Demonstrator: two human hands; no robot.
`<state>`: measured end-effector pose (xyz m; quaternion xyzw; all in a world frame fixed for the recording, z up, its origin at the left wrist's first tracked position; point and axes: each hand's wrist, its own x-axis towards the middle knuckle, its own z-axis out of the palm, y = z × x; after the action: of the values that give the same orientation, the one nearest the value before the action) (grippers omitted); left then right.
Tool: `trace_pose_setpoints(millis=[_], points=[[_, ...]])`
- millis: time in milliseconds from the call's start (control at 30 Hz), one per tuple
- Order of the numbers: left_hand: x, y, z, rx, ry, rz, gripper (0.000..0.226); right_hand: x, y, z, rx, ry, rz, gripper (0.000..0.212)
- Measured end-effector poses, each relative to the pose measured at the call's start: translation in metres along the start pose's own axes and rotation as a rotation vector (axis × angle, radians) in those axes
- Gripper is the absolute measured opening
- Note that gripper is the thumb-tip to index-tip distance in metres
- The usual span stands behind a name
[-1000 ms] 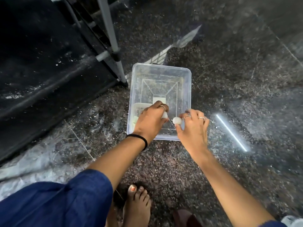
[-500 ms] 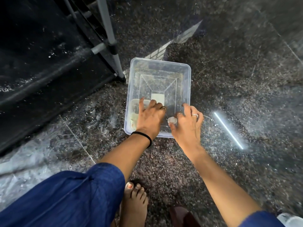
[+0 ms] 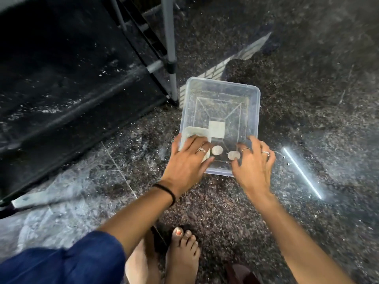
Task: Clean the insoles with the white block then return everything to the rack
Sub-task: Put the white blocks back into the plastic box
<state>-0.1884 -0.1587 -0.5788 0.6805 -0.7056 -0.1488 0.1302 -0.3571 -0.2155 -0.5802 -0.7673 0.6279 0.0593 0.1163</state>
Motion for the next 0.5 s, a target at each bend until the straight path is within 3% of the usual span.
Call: trace_pose_setpoints(millis=[167,300,400,500], points=[[-0.063,-0.052,-0.007,-0.044,0.126,-0.304,0.033,-0.007,-0.034,-0.008,0.118,0.068,-0.021,0.043],[-0.099,-0.082,-0.008,-0.085,0.169,-0.623,0.029,-0.015,-0.078,-0.009,0.198,0.085,-0.156,0.043],[-0.111,-0.091,-0.006,-0.103,0.167,-0.799,0.022,-0.018,-0.108,-0.006,0.243,0.066,-0.278,0.040],[-0.118,-0.093,-0.002,-0.136,0.168,-0.892,0.023,-0.021,-0.132,0.001,0.244,-0.057,-0.434,0.040]])
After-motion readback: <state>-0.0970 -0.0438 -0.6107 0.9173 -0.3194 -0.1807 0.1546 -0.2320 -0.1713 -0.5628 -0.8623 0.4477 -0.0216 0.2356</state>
